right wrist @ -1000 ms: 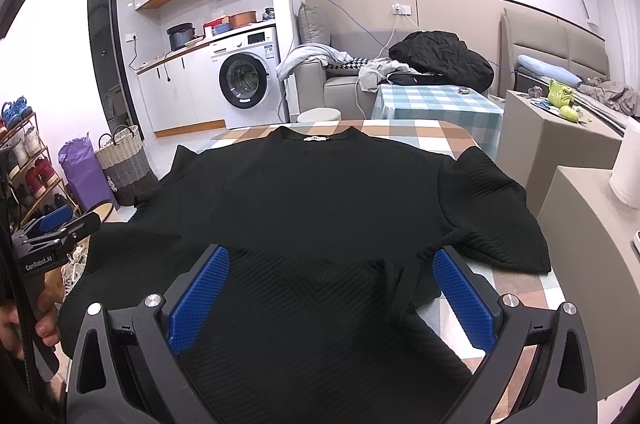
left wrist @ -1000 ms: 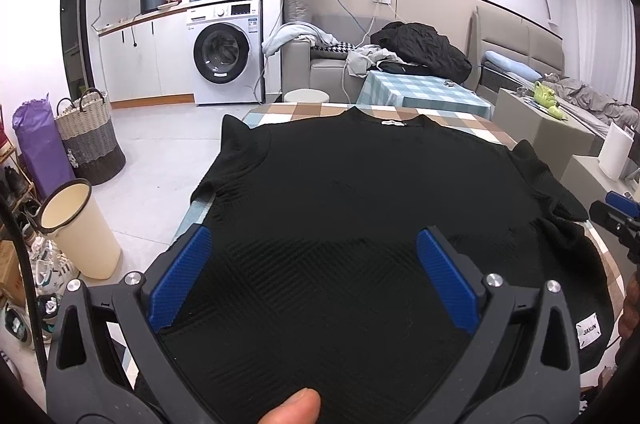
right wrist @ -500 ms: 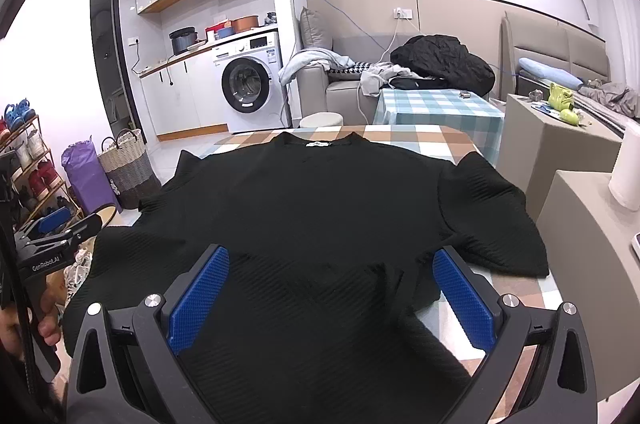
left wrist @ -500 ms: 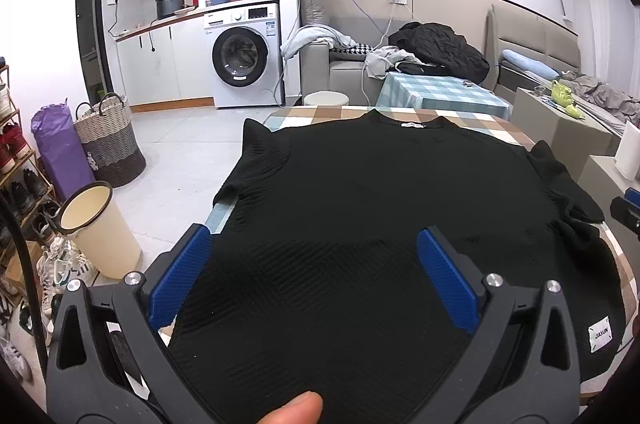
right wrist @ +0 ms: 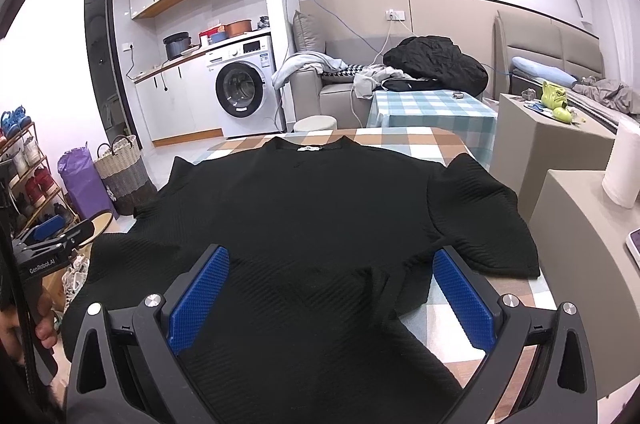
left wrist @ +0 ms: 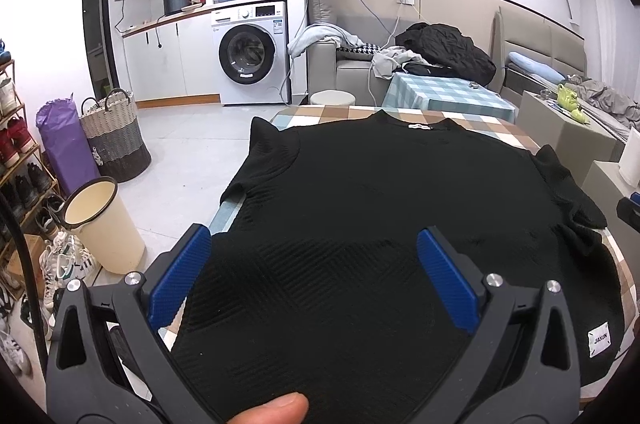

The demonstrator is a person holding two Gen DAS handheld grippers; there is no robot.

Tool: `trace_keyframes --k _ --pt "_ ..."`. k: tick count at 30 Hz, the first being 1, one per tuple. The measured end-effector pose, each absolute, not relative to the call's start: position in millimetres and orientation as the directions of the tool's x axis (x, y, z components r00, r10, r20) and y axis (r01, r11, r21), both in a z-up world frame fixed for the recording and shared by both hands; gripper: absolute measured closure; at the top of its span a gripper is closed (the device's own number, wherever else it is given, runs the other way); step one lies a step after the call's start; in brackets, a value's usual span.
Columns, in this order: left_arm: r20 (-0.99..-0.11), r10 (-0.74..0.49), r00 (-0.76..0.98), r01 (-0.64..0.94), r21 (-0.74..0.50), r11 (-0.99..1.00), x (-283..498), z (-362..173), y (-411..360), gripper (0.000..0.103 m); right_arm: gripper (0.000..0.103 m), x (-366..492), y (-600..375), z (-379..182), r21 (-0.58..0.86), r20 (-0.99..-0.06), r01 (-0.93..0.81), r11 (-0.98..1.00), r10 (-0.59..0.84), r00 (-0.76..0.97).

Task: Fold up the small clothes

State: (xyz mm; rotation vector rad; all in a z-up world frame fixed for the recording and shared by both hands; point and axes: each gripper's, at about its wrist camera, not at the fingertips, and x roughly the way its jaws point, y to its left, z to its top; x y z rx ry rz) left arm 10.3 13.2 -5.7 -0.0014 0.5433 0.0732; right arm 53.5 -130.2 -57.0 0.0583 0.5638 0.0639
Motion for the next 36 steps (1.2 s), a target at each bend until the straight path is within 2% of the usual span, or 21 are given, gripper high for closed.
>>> trace_keyframes --k 18,30,36 --pt "-0.537 0.055 0.842 -0.061 0.007 0.998 23 -10 19 0.001 0.000 66 -142 -63 0.093 -0.563 -0.013 0.996 0.064 0.824" --pt "-0.564 0.032 0.825 -0.053 -0.020 0.998 70 -7 38 0.001 0.000 87 -200 -50 0.169 -0.576 0.156 0.973 -0.031 0.817" --pt "-0.593 0.045 0.804 -0.066 -0.014 0.998 106 -9 44 0.001 0.000 109 -256 -62 0.263 -0.647 0.271 0.926 -0.039 0.761"
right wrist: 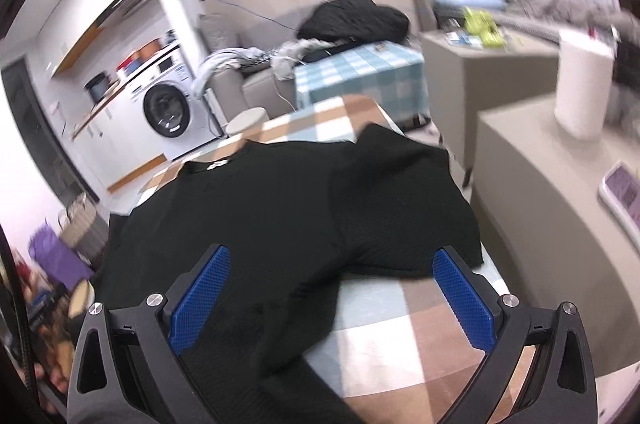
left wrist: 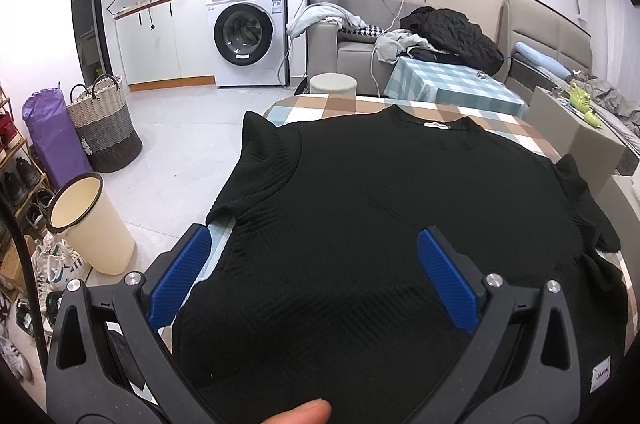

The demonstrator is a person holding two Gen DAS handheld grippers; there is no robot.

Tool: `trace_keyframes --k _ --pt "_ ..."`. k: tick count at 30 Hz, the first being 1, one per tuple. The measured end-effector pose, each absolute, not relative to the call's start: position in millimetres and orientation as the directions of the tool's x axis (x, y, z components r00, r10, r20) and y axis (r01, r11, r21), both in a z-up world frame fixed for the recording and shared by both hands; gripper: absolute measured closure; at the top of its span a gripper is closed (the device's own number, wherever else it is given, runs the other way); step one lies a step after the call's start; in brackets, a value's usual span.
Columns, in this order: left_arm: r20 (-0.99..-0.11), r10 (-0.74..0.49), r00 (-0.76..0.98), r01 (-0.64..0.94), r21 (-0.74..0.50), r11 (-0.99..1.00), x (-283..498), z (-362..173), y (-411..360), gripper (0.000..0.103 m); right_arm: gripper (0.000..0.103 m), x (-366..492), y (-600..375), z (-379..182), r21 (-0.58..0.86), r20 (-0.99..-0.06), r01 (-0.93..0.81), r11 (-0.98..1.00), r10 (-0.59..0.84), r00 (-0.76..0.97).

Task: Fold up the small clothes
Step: 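Grasp the black shirt's side edge with the right gripper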

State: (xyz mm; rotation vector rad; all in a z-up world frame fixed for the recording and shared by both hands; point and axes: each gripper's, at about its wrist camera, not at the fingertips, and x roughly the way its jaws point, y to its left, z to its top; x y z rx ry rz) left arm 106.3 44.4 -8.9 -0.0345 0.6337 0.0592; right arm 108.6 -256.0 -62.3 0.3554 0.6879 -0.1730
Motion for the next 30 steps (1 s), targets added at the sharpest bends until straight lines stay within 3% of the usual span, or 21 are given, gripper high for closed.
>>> trace_keyframes --k 4,6,9,19,23,25,26,27,30 --pt "-0.603 0.027 0.797 -0.051 -0.023 0.998 128 -12 45 0.001 0.000 109 -297 -79 0.265 -0.687 0.390 0.882 -0.111 0.718" --pt "-0.609 0.020 0.793 -0.046 -0.028 0.999 137 -15 43 0.001 0.006 112 -318 -89 0.232 -0.718 0.448 0.863 -0.158 0.677" --pt "-0.617 0.018 0.787 -0.047 -0.032 0.998 151 -20 42 0.001 0.018 122 -346 -104 0.253 -0.756 0.493 0.833 -0.148 0.638" --pt "-0.641 0.047 0.766 -0.075 -0.016 0.997 180 -41 40 0.001 0.029 163 -379 -151 0.227 -0.825 0.502 0.835 -0.109 0.554" --pt "-0.646 0.065 0.761 -0.096 -0.013 0.995 187 -47 45 0.001 0.046 170 -378 -158 0.197 -0.835 0.500 0.843 -0.122 0.536" --pt "-0.646 0.072 0.760 -0.105 -0.014 0.994 191 -49 46 0.001 0.068 172 -377 -155 0.172 -0.824 0.498 0.850 -0.153 0.545" --pt "-0.647 0.075 0.759 -0.110 -0.014 0.994 193 -50 47 0.001 0.090 170 -378 -150 0.139 -0.808 0.511 0.849 -0.201 0.553" --pt "-0.650 0.077 0.756 -0.114 -0.016 0.993 194 -52 48 0.001 0.096 176 -375 -146 0.126 -0.800 0.520 0.845 -0.223 0.557" --pt "-0.652 0.081 0.754 -0.122 -0.018 0.992 194 -55 55 0.001 0.098 174 -381 -129 0.165 -0.758 0.515 0.841 -0.225 0.612"
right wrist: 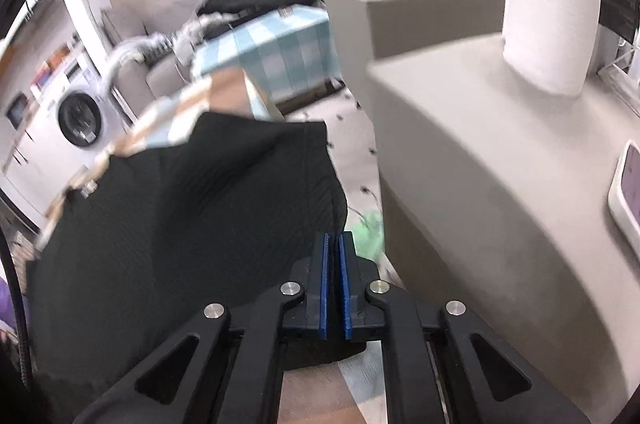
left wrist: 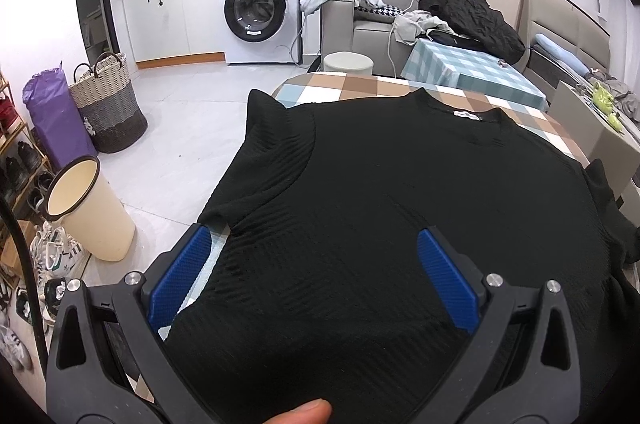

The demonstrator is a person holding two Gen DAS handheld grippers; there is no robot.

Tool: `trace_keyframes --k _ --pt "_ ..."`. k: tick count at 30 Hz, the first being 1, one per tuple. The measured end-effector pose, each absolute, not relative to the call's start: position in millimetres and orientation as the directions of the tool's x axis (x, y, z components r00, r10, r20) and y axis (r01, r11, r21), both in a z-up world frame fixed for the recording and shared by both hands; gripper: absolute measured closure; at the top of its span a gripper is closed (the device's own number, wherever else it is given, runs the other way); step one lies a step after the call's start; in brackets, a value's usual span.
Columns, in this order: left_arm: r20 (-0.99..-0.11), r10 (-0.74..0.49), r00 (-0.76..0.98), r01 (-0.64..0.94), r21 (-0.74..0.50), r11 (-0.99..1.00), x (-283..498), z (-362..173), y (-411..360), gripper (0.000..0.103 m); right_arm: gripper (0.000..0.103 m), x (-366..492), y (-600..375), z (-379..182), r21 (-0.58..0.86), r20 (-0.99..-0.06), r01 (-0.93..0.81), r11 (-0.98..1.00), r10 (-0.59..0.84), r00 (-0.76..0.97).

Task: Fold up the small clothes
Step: 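Grasp the black shirt's side edge with the right gripper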

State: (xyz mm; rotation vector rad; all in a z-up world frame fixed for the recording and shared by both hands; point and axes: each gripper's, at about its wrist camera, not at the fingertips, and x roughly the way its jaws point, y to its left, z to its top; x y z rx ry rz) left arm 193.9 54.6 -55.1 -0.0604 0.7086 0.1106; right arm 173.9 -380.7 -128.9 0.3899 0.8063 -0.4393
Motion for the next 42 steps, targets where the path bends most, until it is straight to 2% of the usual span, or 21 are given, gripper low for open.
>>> trace_keyframes --k 7,11,14,20,22,23,24,26,27,35,40,42 --pt "-0.651 0.085 0.754 -0.124 -0.013 0.992 194 -56 54 0.001 0.098 172 -381 -116 0.153 -0.761 0.469 0.870 -0.199 0.618" --pt "-0.653 0.081 0.753 -0.114 -0.009 0.993 191 -57 53 0.001 0.085 163 -392 -132 0.204 -0.800 0.513 0.833 -0.160 0.578" --pt "-0.657 0.080 0.750 -0.108 -0.003 0.994 191 -58 51 0.001 0.063 159 -397 -142 0.217 -0.811 0.527 0.822 -0.149 0.566" --pt "-0.660 0.075 0.748 -0.101 -0.002 0.995 192 -58 48 0.001 0.060 166 -395 -153 0.260 -0.811 0.495 0.829 -0.090 0.578" --pt "-0.661 0.074 0.747 -0.099 0.000 0.995 192 -57 46 0.001 0.061 171 -393 -154 0.248 -0.805 0.483 0.840 -0.099 0.585" --pt "-0.661 0.076 0.747 -0.100 0.002 0.995 193 -57 45 0.001 0.068 173 -392 -153 0.239 -0.800 0.478 0.845 -0.107 0.590" --pt "-0.661 0.076 0.747 -0.100 0.002 0.995 193 -57 45 0.001 0.084 174 -391 -152 0.244 -0.793 0.468 0.850 -0.104 0.601" --pt "-0.660 0.074 0.747 -0.100 -0.002 0.995 193 -57 45 0.001 0.096 174 -388 -147 0.226 -0.776 0.461 0.858 -0.127 0.618" --pt "-0.660 0.075 0.747 -0.101 -0.002 0.995 193 -56 45 0.001 0.098 176 -385 -145 0.209 -0.769 0.457 0.865 -0.143 0.623" --pt "-0.653 0.090 0.752 -0.124 -0.006 0.992 196 -53 54 0.001 0.099 186 -366 -82 0.189 -0.689 0.413 0.891 -0.179 0.702" --pt "-0.646 0.093 0.758 -0.132 -0.012 0.991 197 -50 60 0.001 0.099 223 -304 -36 0.178 -0.638 0.200 0.963 -0.042 0.769" --pt "-0.642 0.093 0.761 -0.134 -0.015 0.991 196 -49 60 0.001 0.099 245 -263 -23 0.193 -0.624 0.056 0.980 0.078 0.777"
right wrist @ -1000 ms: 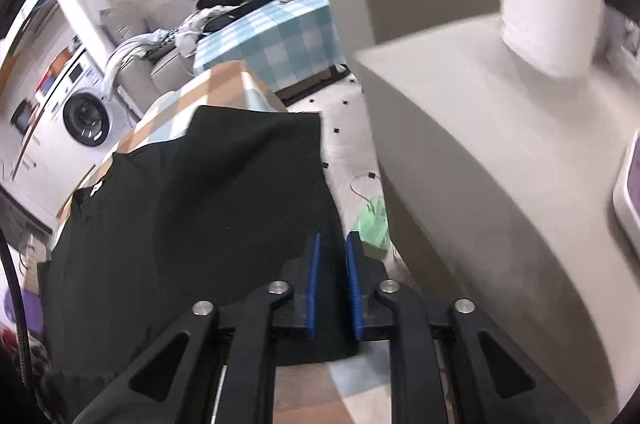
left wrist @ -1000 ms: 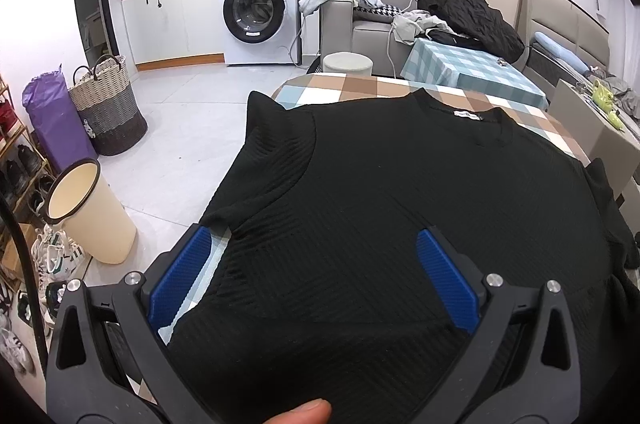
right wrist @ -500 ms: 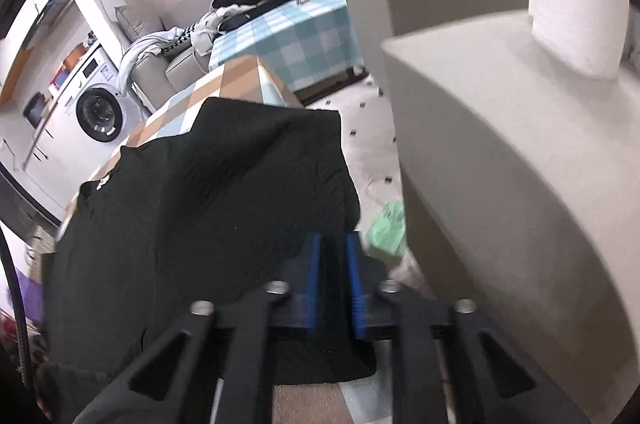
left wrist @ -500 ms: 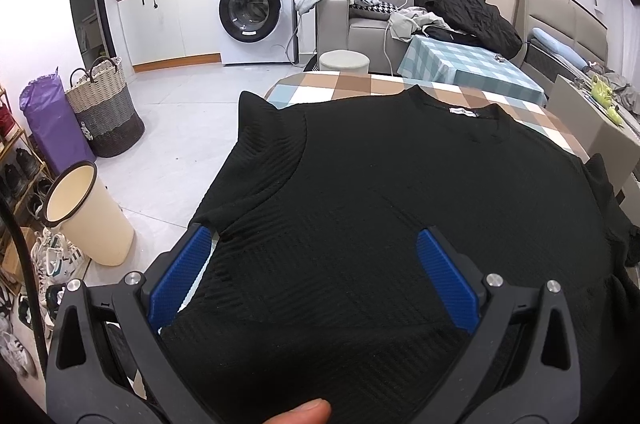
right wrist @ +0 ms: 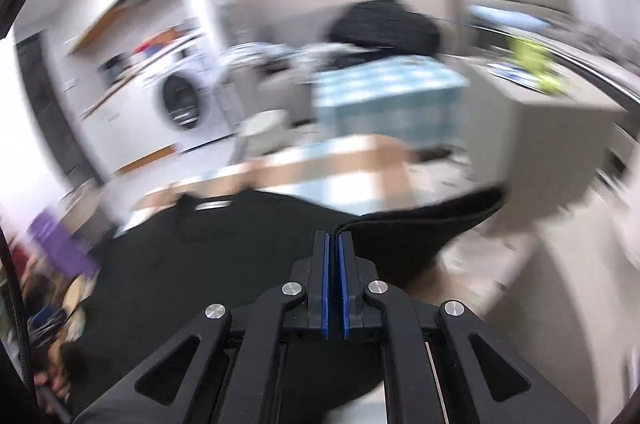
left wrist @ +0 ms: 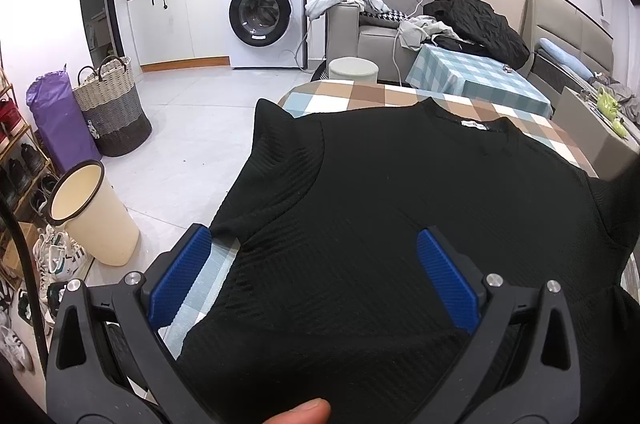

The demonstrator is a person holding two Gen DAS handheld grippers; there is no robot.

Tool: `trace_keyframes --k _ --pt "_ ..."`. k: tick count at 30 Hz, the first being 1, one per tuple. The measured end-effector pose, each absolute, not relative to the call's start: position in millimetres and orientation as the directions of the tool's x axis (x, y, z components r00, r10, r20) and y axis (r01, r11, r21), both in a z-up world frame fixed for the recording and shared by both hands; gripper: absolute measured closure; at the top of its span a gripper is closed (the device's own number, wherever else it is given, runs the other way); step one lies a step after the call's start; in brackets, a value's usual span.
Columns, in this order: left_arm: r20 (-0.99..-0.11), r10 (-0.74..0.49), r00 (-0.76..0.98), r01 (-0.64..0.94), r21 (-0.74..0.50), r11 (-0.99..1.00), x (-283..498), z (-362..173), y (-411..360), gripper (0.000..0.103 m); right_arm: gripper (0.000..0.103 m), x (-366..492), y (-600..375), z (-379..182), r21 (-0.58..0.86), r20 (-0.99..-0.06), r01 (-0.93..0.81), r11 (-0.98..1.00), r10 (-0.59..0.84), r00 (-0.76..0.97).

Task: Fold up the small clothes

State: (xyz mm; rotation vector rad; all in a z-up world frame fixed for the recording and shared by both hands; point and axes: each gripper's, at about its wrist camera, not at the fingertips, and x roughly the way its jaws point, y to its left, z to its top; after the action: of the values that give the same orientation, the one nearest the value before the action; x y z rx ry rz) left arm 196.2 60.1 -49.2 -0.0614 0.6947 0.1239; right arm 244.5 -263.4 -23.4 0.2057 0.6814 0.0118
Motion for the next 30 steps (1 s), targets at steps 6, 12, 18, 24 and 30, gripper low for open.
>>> trace_keyframes --k 6,12,18,24,30 --pt "-0.643 0.088 0.761 -0.138 -0.027 0.990 192 -49 63 0.001 0.079 267 -191 -35 0.283 -0.650 -0.194 0.939 0.337 0.681" --pt "-0.649 0.079 0.757 -0.129 -0.030 0.991 196 -52 66 0.001 0.070 260 -236 -78 0.184 -0.764 0.086 0.979 0.087 0.639" --pt "-0.660 0.083 0.747 -0.133 -0.025 0.991 205 -57 68 0.001 0.068 271 -280 -139 0.354 -0.829 0.198 0.914 0.208 0.519" --pt "-0.676 0.116 0.728 -0.172 -0.016 0.985 212 -61 78 0.001 0.088 286 -263 -150 0.305 -0.836 0.131 0.943 0.199 0.512" --pt "-0.688 0.131 0.714 -0.219 -0.041 0.975 215 -64 95 0.001 0.095 299 -263 -144 0.222 -0.830 0.144 0.964 0.110 0.547"
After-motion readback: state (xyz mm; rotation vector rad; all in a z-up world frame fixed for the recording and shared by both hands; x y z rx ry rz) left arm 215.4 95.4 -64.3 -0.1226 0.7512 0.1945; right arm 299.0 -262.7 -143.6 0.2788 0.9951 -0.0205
